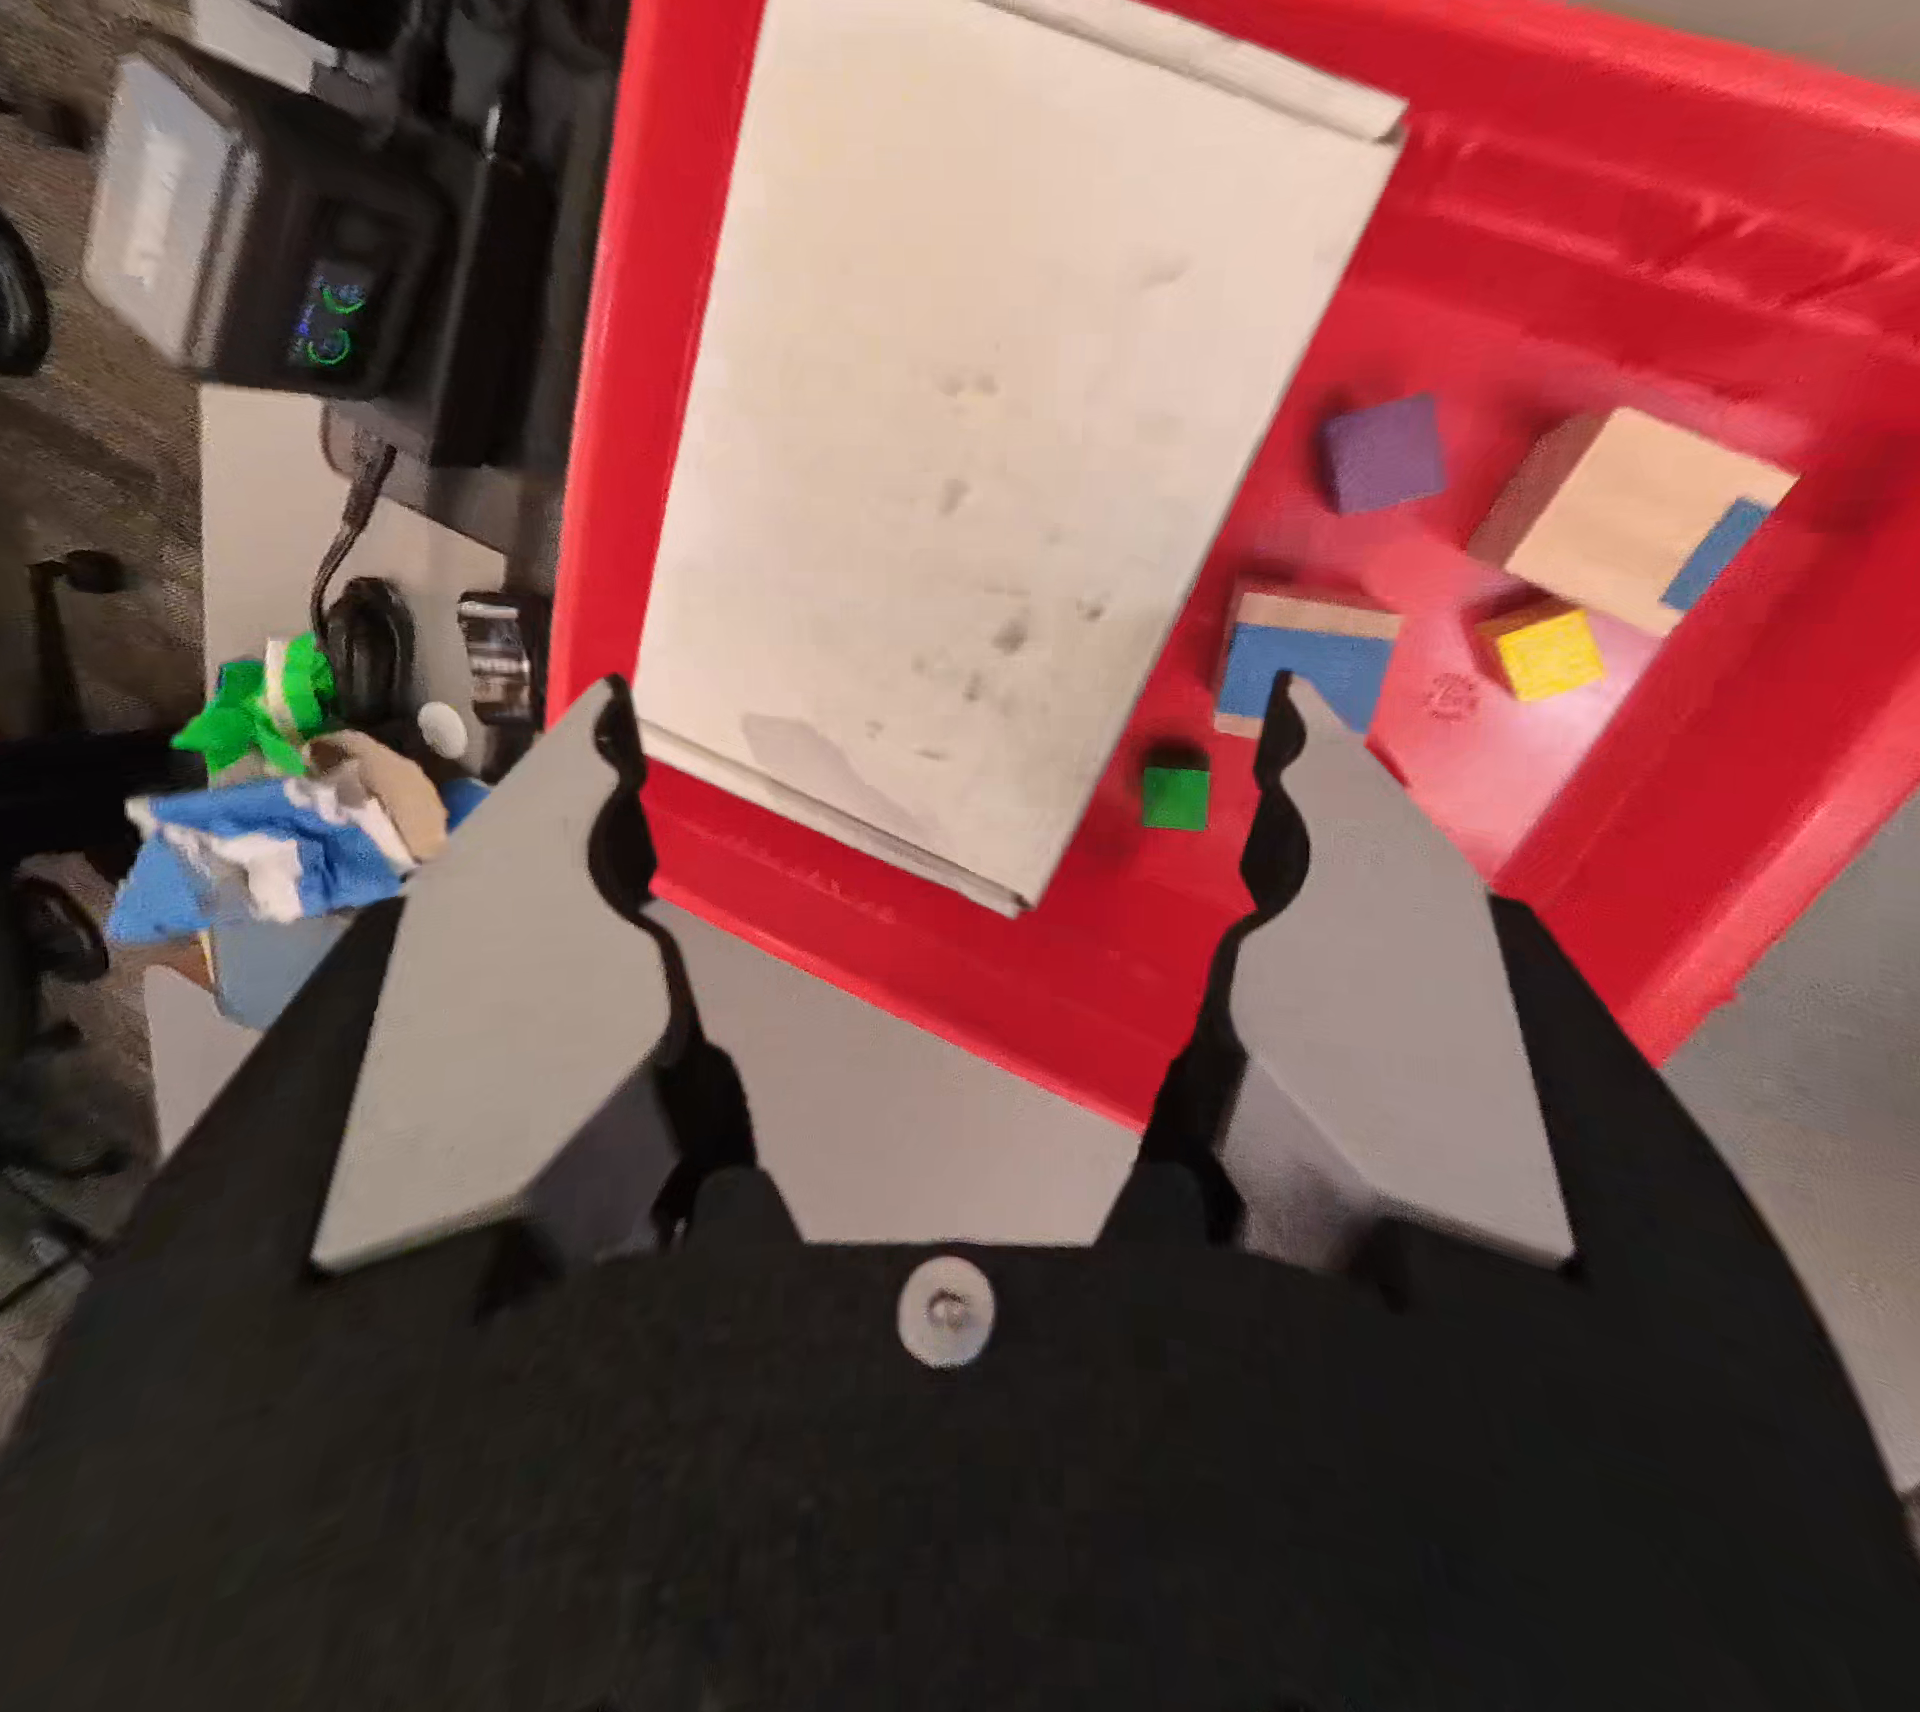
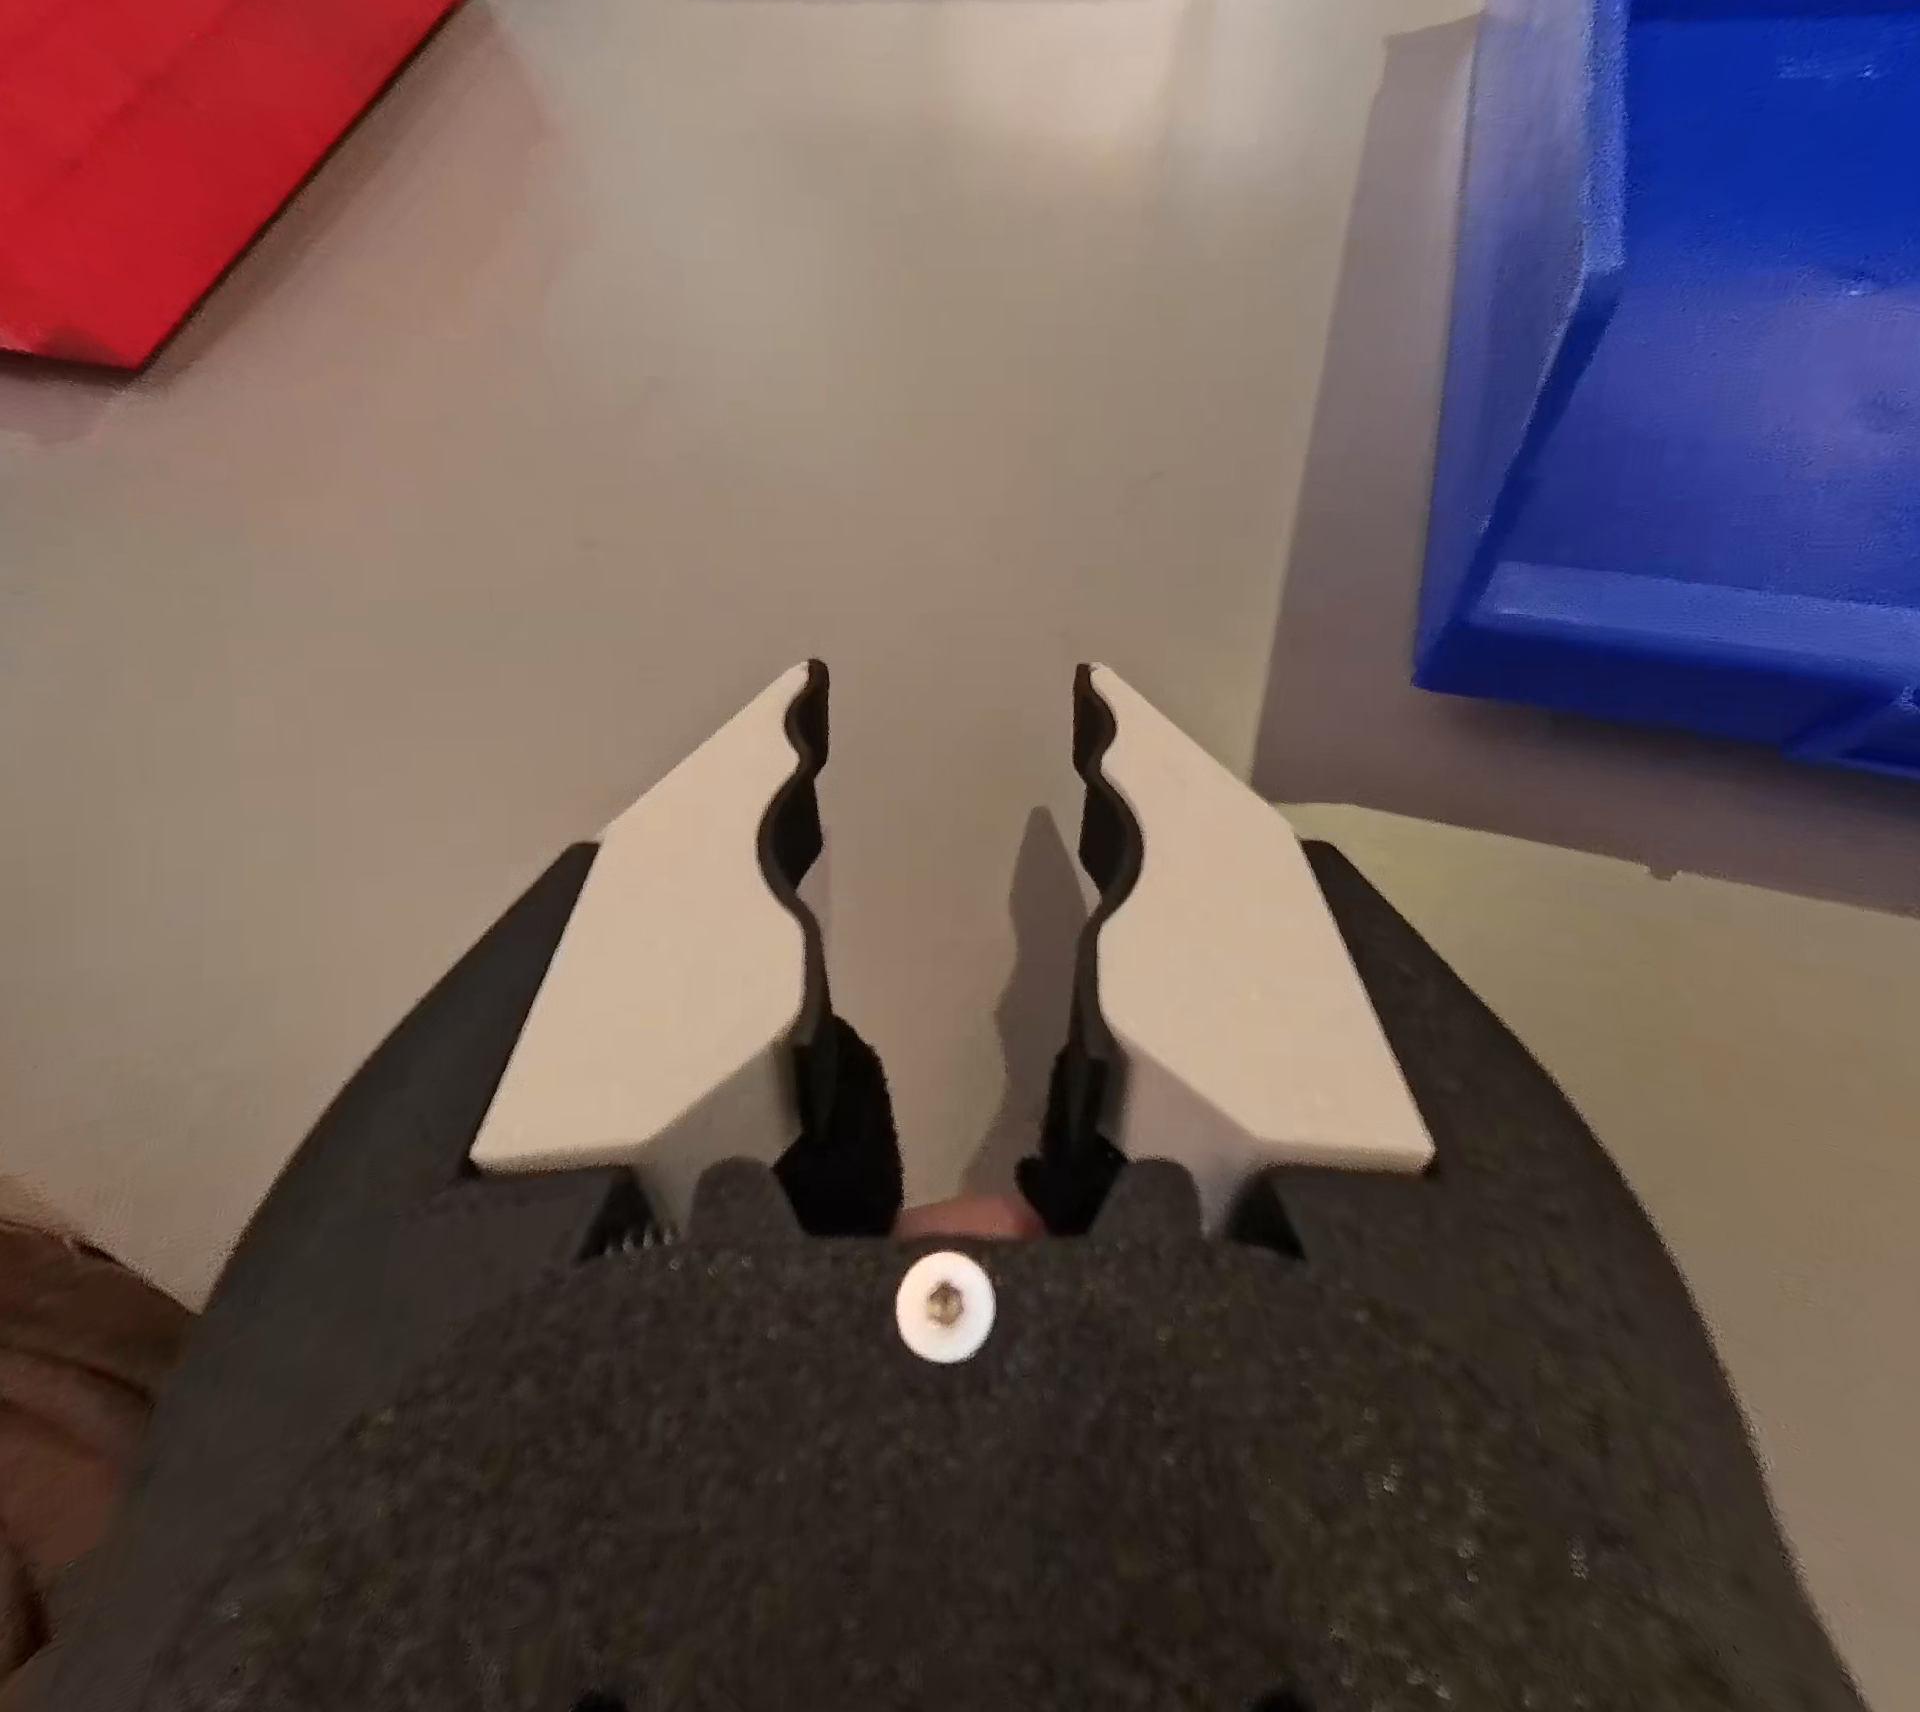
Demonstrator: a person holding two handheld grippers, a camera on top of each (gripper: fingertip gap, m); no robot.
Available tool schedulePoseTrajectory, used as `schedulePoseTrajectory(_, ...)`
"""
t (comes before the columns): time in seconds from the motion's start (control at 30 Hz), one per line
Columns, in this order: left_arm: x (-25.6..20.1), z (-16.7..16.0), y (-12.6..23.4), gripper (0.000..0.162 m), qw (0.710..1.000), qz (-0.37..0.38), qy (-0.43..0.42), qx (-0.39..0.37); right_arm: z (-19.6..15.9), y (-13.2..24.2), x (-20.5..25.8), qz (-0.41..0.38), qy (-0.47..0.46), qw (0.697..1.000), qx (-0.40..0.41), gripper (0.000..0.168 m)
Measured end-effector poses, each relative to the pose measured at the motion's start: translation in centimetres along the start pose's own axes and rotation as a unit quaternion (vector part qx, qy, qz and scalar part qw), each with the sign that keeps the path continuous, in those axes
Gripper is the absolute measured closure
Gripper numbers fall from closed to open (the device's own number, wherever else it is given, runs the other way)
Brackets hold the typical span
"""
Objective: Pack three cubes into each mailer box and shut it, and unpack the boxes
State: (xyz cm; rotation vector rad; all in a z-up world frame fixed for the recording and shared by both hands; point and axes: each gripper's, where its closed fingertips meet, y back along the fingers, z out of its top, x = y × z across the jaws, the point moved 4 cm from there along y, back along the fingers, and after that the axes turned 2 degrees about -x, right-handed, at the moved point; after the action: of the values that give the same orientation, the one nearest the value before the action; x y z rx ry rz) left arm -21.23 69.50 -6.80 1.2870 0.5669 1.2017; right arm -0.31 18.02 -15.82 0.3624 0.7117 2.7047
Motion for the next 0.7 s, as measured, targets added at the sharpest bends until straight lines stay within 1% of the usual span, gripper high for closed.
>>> schedulePoseTrajectory(0.13, 1.2, 1.2, -1.8, 0.035, 0.995, -0.010, -0.085, 0.048, -0.6, -0.1, -0.2, -0.013, 0.010, 1.000, 0.013, 0.122)
schedulePoseTrajectory(0.23, 0.7, 1.4, -3.4, 0.022, 0.988, -0.037, -0.120, 0.089, -1.1, -0.1, -0.6, -0.022, 0.009, 1.000, 0.021, 0.122)
schedulePoseTrajectory(0.33, 1.0, 1.3, -4.9, 0.017, 0.984, -0.045, -0.134, 0.109, -1.4, -0.2, -0.9, -0.026, 0.004, 0.999, 0.025, 0.122)
schedulePoseTrajectory(0.37, 1.0, 1.3, -5.3, 0.020, 0.984, -0.052, -0.130, 0.111, -1.4, -0.2, -1.0, -0.026, 0.002, 0.999, 0.027, 0.122)
schedulePoseTrajectory(0.4, 0.8, 1.4, -5.6, 0.032, 0.983, -0.065, -0.128, 0.112, -1.5, -0.2, -1.1, -0.026, 0.001, 0.999, 0.029, 0.122)
schedulePoseTrajectory(0.47, 0.6, 1.5, -5.8, 0.034, 0.982, -0.082, -0.128, 0.115, -1.6, -0.2, -1.1, -0.025, -0.003, 0.999, 0.031, 0.122)
schedulePoseTrajectory(0.53, 0.5, 1.6, -5.5, 0.035, 0.982, -0.104, -0.107, 0.117, -1.7, -0.2, -1.1, -0.025, -0.006, 0.999, 0.033, 0.122)
schedulePoseTrajectory(0.63, 1.1, 2.4, -4.2, 0.035, 0.986, -0.084, -0.102, 0.105, -1.6, -0.2, -1.1, -0.024, -0.006, 0.999, 0.031, 0.122)
schedulePoseTrajectory(0.7, 1.4, 3.3, -2.3, 0.036, 0.989, -0.075, -0.089, 0.089, -1.3, -0.2, -1.0, -0.020, -0.008, 0.999, 0.026, 0.122)
